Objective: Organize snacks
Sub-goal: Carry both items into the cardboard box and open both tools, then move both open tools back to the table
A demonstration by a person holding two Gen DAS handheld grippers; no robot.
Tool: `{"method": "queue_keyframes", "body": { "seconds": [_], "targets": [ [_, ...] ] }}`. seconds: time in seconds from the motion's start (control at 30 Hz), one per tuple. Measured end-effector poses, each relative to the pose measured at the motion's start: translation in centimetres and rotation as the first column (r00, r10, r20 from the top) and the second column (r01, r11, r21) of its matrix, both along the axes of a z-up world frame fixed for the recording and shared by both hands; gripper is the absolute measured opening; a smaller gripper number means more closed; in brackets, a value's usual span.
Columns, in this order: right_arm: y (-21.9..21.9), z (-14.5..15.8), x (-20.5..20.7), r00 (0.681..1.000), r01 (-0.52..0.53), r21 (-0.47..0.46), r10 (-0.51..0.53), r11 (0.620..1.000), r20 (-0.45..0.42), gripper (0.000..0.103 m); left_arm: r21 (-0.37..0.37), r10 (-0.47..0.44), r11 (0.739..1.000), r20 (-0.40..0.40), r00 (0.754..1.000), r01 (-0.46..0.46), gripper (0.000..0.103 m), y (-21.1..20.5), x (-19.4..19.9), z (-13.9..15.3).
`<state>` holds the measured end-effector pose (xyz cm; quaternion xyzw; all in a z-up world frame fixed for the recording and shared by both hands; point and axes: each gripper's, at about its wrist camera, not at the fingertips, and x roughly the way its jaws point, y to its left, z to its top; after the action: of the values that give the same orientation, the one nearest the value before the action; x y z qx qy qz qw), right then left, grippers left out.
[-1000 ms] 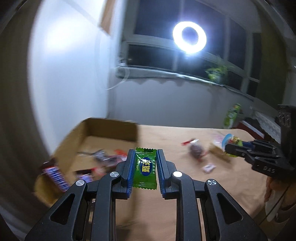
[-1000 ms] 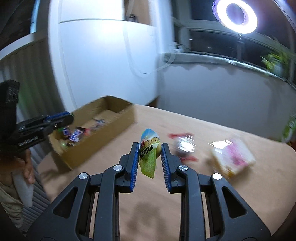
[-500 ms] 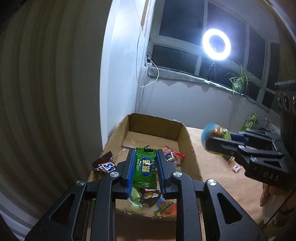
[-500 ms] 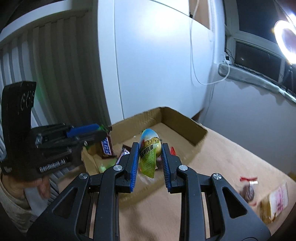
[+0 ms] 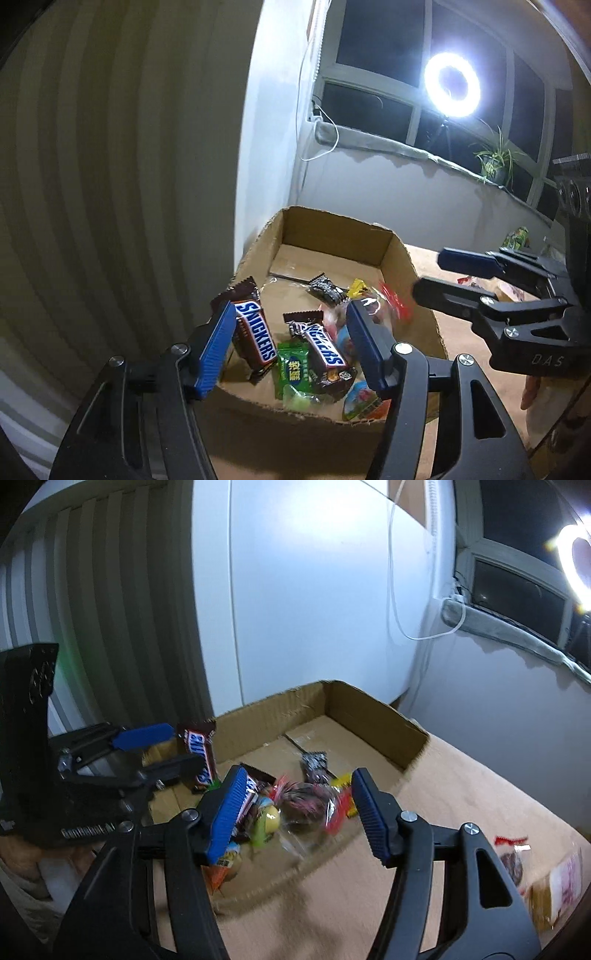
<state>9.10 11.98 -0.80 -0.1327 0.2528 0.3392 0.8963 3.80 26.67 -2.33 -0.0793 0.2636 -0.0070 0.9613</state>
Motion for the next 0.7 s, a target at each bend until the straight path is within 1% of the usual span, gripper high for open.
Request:
{"method": "queue_keyframes", "body": {
  "seconds": [0.07, 0.13, 0.23, 0.4, 0.5, 0.6, 0.63, 0.7],
  "targets": [
    [-0.4, -0.2, -0.7, 1.0, 0.015, -0.004, -0.015, 1.0, 0.014, 0.063, 0.016, 0.006, 1.0, 0.004, 1.0, -0.006, 0.062, 0.0, -0.5, 0.1],
    [-0.8, -0.7, -1.2, 0.999, 0.035, -0.012, -0.034, 0.999, 0.015, 0.066, 0.027, 0.01, 1.0, 0.009, 1.0, -0.01, 0.063, 0.0, -0.9, 0.3],
    [-1.7, -0.9, -1.5, 0.998, 0.065, 0.008, -0.065, 0.998, 0.008, 0.066, 0.025, 0.015, 1.0, 0.016, 1.0, -0.015, 0.065, -0.1, -1.2, 0.6],
    [-3.5, -1.0, -2.0, 0.996, 0.087, 0.018, -0.087, 0.996, 0.004, 0.066, 0.049, 0.011, 0.999, 0.018, 1.0, -0.011, 0.066, -1.0, -1.6, 1.3],
    [-5.1, -1.1, -2.0, 0.994, 0.108, 0.023, -0.108, 0.994, -0.008, 0.067, 0.06, 0.002, 0.998, 0.023, 1.0, -0.004, 0.07, -1.9, -1.7, 1.7],
    [-7.1, -1.8, -1.9, 0.99, 0.142, 0.004, -0.142, 0.99, -0.021, 0.071, 0.076, -0.019, 0.997, 0.022, 1.0, 0.017, 0.07, -3.3, -1.6, 2.1],
    [-8.0, -2.1, -1.7, 0.987, 0.159, -0.012, -0.159, 0.987, -0.03, 0.074, 0.083, -0.029, 0.996, 0.022, 0.999, 0.027, 0.07, -3.8, -1.6, 2.3],
    [-9.6, -2.9, -1.1, 0.98, 0.191, -0.046, -0.193, 0.98, -0.052, 0.075, 0.096, -0.053, 0.994, 0.022, 0.998, 0.051, 0.07, -5.1, -1.6, 2.6]
  ]
}}
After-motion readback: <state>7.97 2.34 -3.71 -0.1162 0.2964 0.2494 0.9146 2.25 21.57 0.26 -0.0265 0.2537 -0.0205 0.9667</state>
